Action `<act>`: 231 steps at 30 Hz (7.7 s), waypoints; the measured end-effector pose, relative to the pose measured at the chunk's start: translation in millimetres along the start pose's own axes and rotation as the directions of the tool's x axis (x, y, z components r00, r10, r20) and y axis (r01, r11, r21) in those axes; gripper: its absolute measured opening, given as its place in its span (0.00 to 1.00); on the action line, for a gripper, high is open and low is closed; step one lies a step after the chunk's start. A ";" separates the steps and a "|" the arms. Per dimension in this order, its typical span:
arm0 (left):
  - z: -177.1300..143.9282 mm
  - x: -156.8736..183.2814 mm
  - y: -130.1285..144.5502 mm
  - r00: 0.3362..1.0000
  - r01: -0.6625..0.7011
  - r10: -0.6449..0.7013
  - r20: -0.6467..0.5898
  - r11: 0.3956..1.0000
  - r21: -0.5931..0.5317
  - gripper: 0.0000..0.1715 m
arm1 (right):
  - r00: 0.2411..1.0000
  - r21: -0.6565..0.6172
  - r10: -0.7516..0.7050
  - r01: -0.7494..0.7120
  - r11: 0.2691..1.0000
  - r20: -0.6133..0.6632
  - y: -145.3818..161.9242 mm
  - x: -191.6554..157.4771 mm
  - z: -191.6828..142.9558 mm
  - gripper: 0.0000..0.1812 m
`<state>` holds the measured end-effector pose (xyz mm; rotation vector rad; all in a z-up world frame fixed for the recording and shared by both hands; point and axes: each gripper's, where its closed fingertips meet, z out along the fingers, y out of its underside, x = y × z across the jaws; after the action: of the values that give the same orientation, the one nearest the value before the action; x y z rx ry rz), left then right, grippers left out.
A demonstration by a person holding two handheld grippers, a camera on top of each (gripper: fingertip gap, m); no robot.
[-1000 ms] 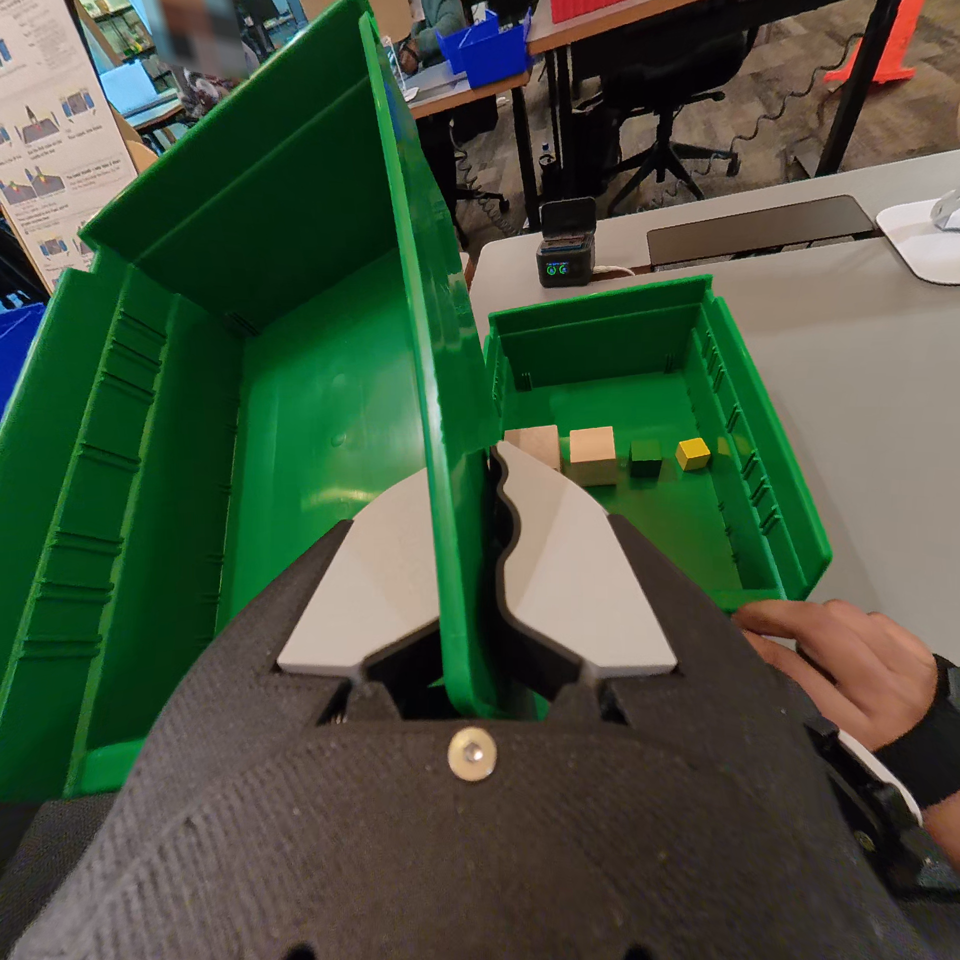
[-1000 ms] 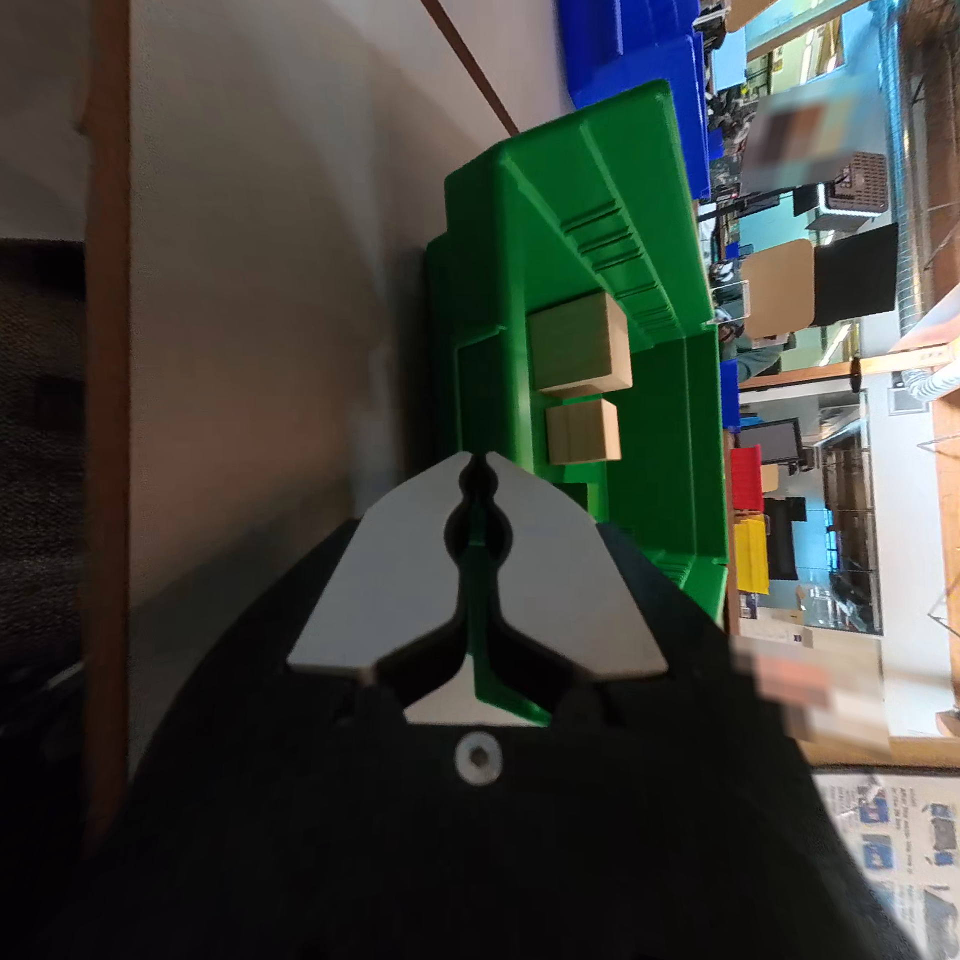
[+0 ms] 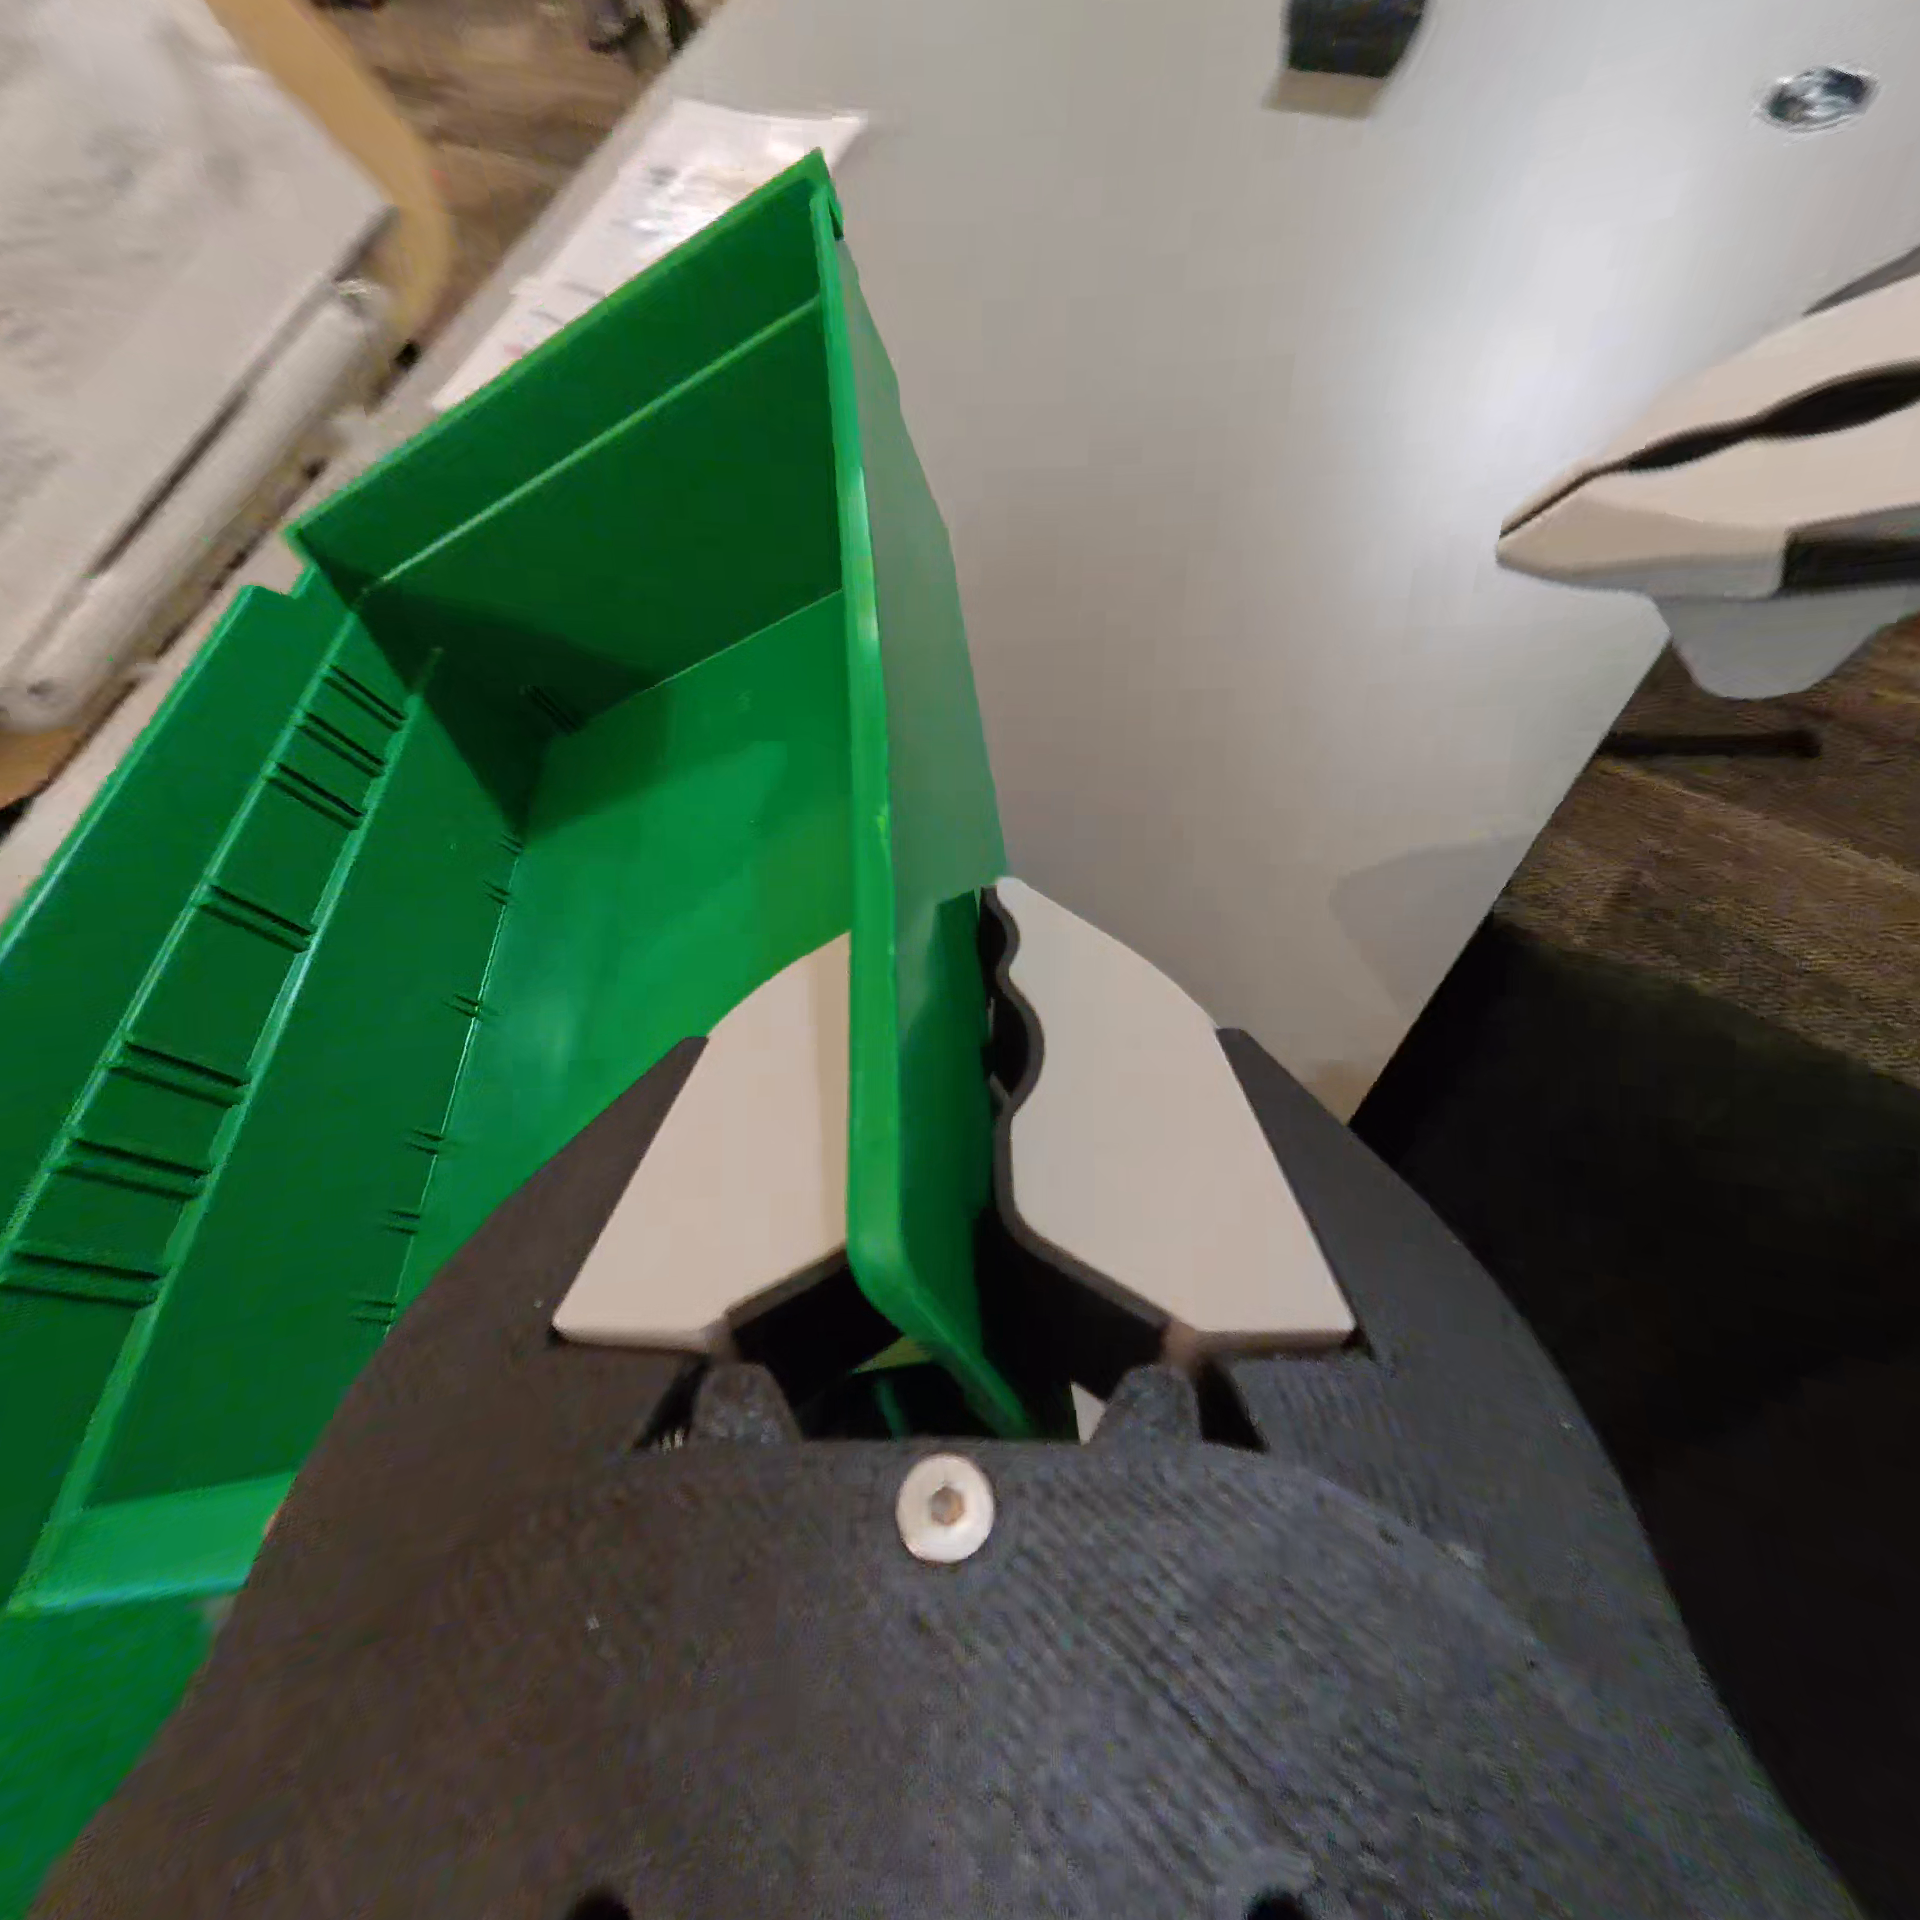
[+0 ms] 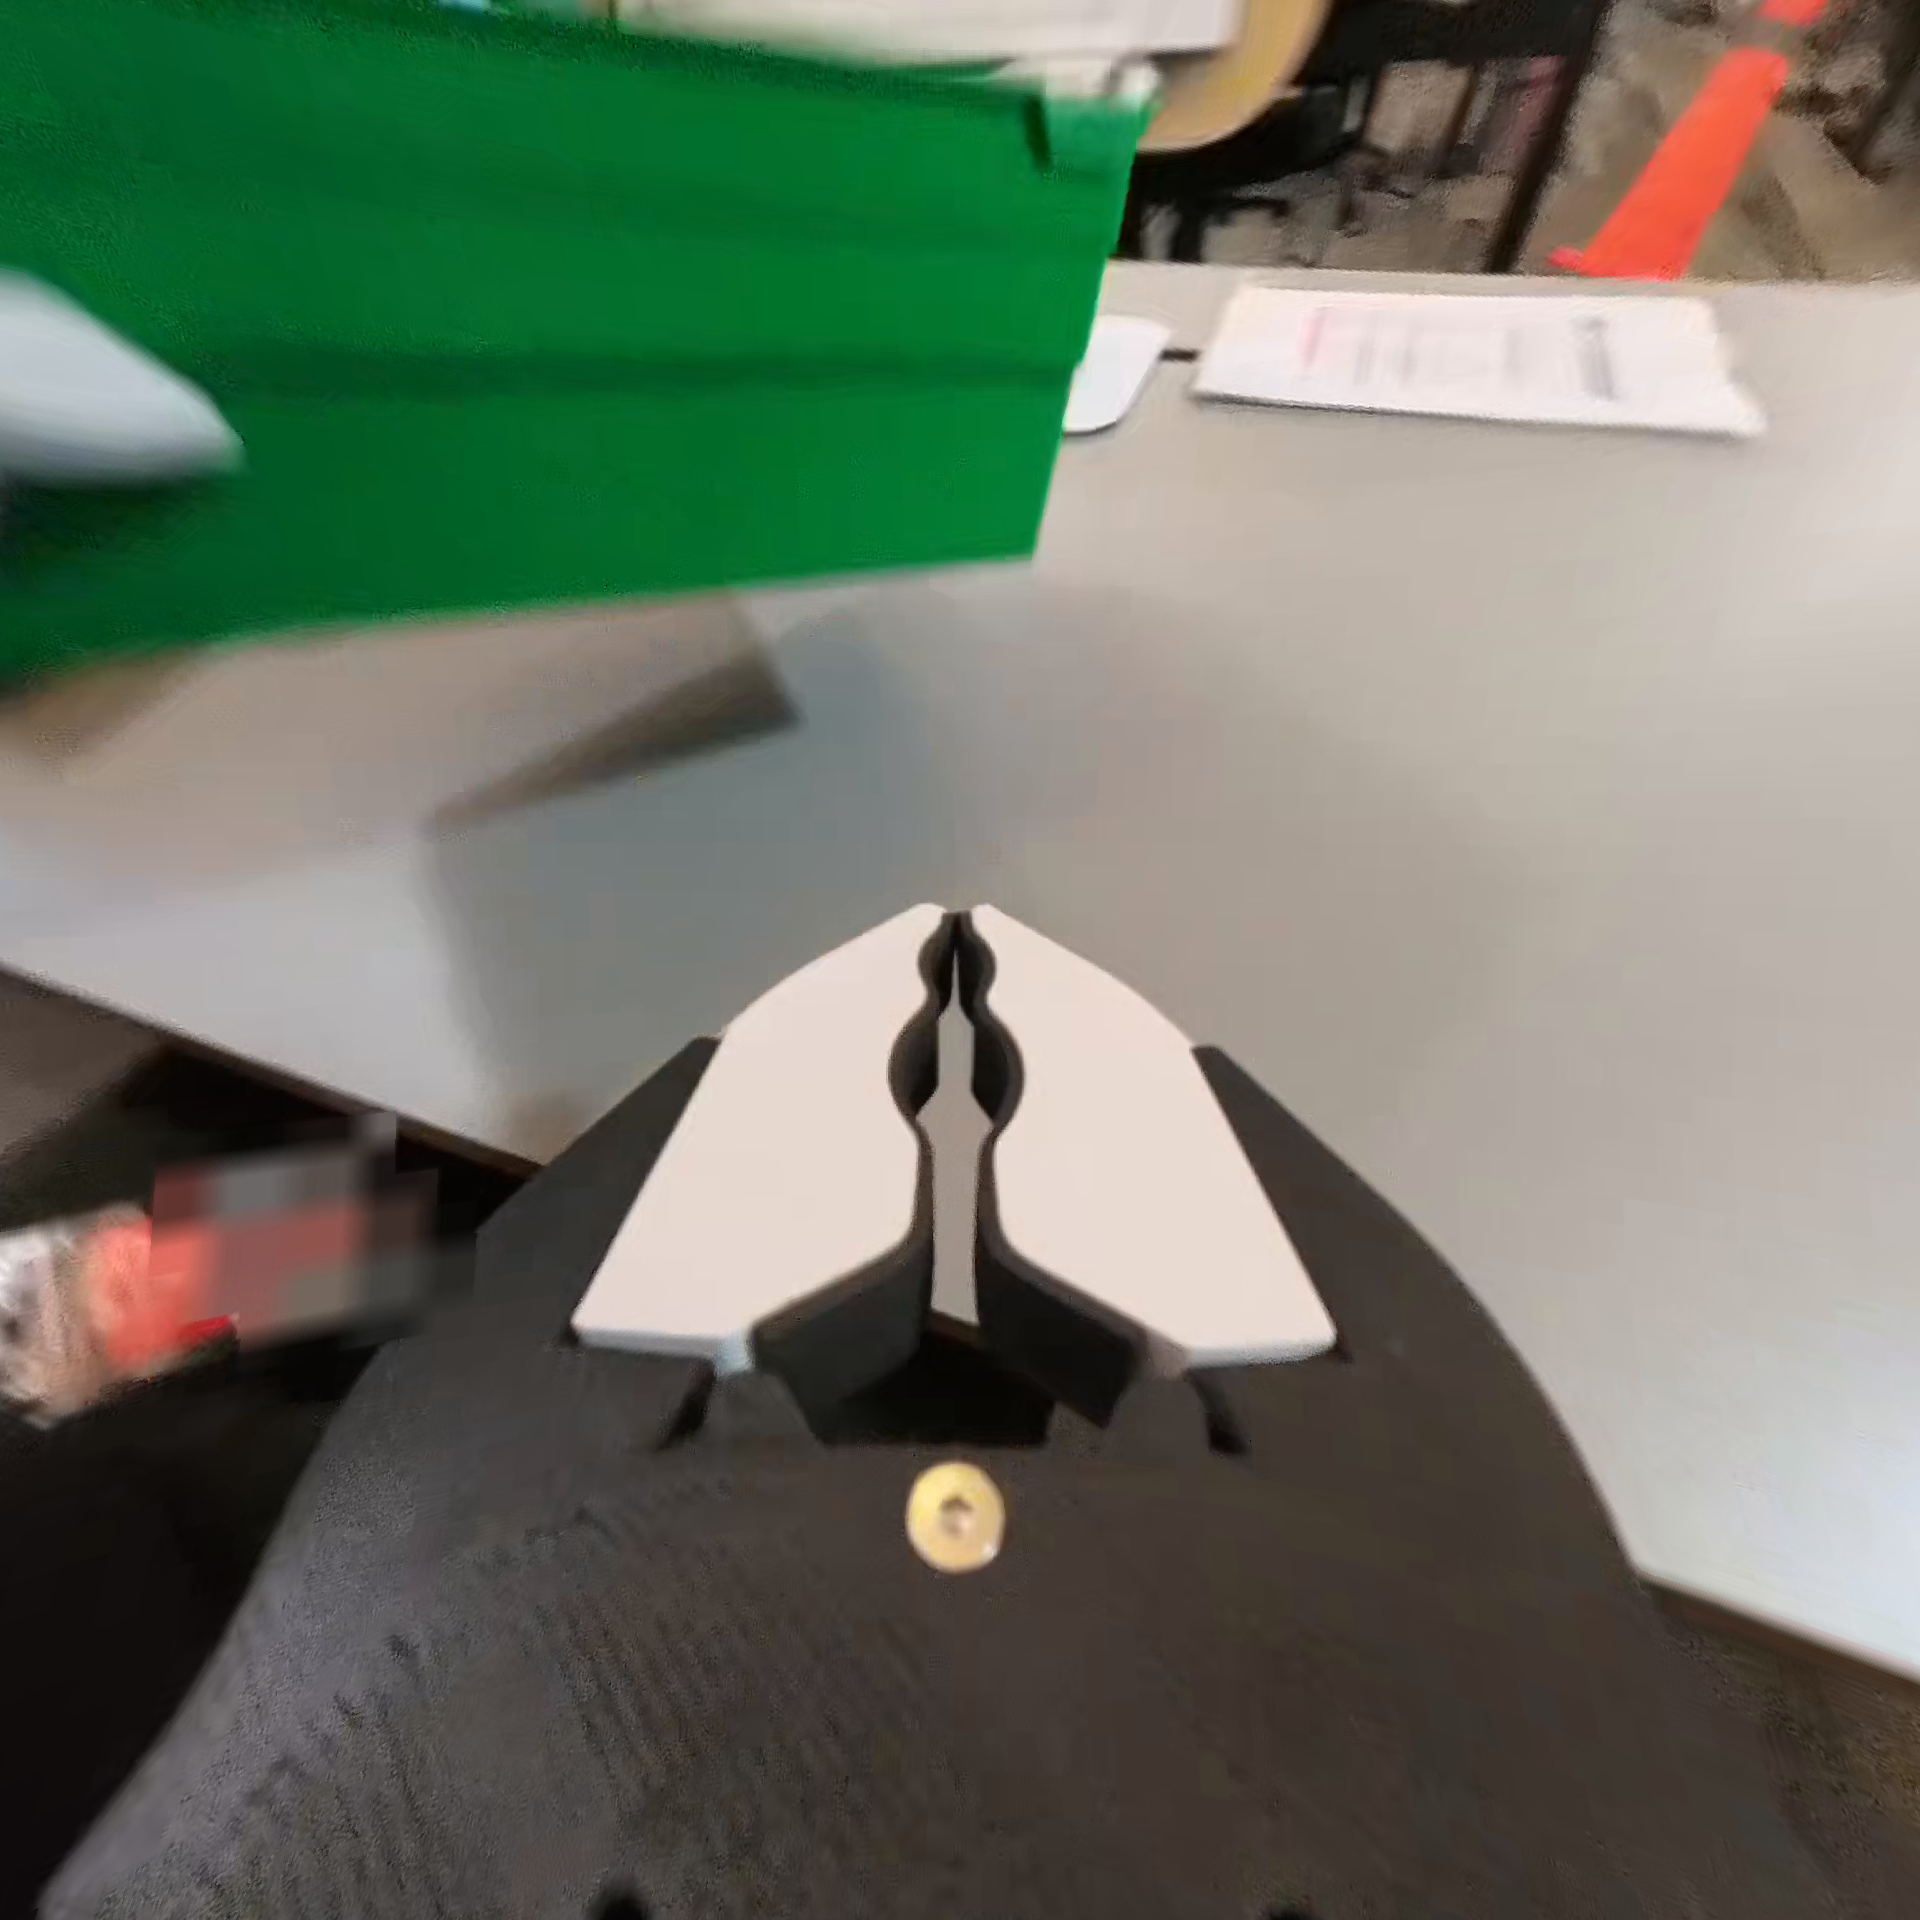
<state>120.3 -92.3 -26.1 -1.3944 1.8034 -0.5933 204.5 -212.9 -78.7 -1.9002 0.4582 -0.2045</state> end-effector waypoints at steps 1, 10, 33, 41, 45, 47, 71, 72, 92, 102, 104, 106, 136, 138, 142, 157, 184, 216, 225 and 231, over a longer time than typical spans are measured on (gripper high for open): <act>19.8 14.5 -7.6 1.000 -0.005 0.005 -0.024 1.000 -0.002 0.04 | 0.997 0.035 0.079 -0.079 0.996 -0.003 -4.0 10.6 -9.3 0.00; 150.0 106.0 -51.5 0.992 -0.118 0.118 -0.041 0.993 -0.009 0.04 | 0.955 0.265 0.293 -0.269 0.926 -0.054 -34.0 47.3 -45.8 0.02; -1.6 -25.5 19.4 0.969 0.149 -0.201 0.142 0.938 0.314 0.38 | 0.946 0.028 0.314 -0.312 0.950 -0.082 13.5 35.3 8.6 0.37; -56.3 -124.8 151.0 0.876 0.259 -0.384 0.291 0.885 0.387 0.15 | 0.948 -0.111 0.013 -0.051 0.992 -0.318 15.9 97.1 41.6 0.14; -51.5 -144.8 152.2 0.881 0.224 -0.335 0.335 0.917 0.329 0.17 | 0.892 -0.132 -0.012 -0.054 0.990 -0.452 13.6 177.5 28.6 0.03; -43.2 -133.9 157.5 0.897 0.261 -0.347 0.276 0.916 0.304 0.17 | 0.900 -0.068 0.137 -0.181 0.981 -0.415 12.3 200.7 24.6 0.02; -31.1 -128.3 158.6 0.881 0.392 -0.446 0.157 0.875 0.285 0.19 | 0.841 -0.072 -0.035 -0.004 0.997 -0.539 -3.5 302.3 -25.0 0.07; -30.7 -128.5 159.2 0.880 0.397 -0.450 0.155 0.873 0.282 0.19 | 0.827 -0.048 -0.039 0.015 0.999 -0.560 -11.4 302.0 -30.8 0.10; -31.9 -132.1 164.5 0.871 0.410 -0.464 0.163 0.868 0.279 0.21 | 0.989 0.279 -0.024 -0.017 0.960 0.146 -89.8 -40.2 84.7 0.40; -29.0 -125.8 162.7 0.878 0.414 -0.460 0.134 0.869 0.271 0.23 | 0.937 0.118 -0.348 0.348 0.930 -0.025 -41.1 -35.3 109.1 0.31; -28.3 -124.8 162.9 0.880 0.411 -0.456 0.134 0.872 0.267 0.23 | 0.933 0.111 -0.356 0.359 0.926 -0.054 -42.7 -28.3 107.5 0.33; -28.1 -123.8 163.3 0.881 0.410 -0.454 0.135 0.873 0.264 0.23 | 0.942 0.133 -0.329 0.336 0.933 -0.070 -47.6 -25.1 105.8 0.34; -33.9 -104.1 151.1 0.875 0.454 -0.483 0.037 0.844 0.286 0.27 | 0.944 0.094 -0.323 0.328 0.940 -0.062 -39.5 -35.5 114.2 0.36; -30.9 -100.8 149.5 0.872 0.467 -0.489 0.012 0.839 0.278 0.27 | 0.928 0.085 -0.366 0.371 0.925 -0.075 -37.2 -34.3 115.7 0.35; -24.2 -93.7 145.4 0.874 0.476 -0.484 -0.041 0.838 0.266 0.27 | 0.920 0.089 -0.386 0.392 0.916 -0.071 -34.6 -28.1 118.9 0.34; -25.3 -88.1 150.4 0.825 0.565 -0.540 -0.167 0.797 0.214 0.30 | 0.934 0.127 -0.326 0.309 0.943 0.147 -22.3 -69.8 125.0 0.23; -149.0 -271.0 161.1 0.932 0.302 -0.352 0.085 0.885 0.354 0.35 | 0.882 0.027 -0.021 0.010 1.000 0.471 -10.1 -119.1 105.5 0.31; -17.2 -319.7 325.0 0.904 -0.319 0.105 -0.415 0.812 -0.489 0.14 | 0.914 0.021 0.142 -0.162 0.987 0.381 -36.2 -117.6 98.2 0.24; -58.8 -376.4 260.0 0.987 -0.140 0.106 -0.122 0.940 -0.310 0.13 | 0.898 0.039 0.118 -0.149 0.988 0.423 -46.4 -107.4 84.6 0.23; -126.1 -370.3 156.1 0.989 0.119 -0.127 0.071 0.987 0.108 0.13 | 0.864 0.150 -0.067 -0.011 0.989 0.500 -60.9 -125.6 81.2 0.22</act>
<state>-32.8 294.6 39.0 -1.4453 1.6115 -0.6781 132.1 -73.1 -42.8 -1.7280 0.0542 0.2369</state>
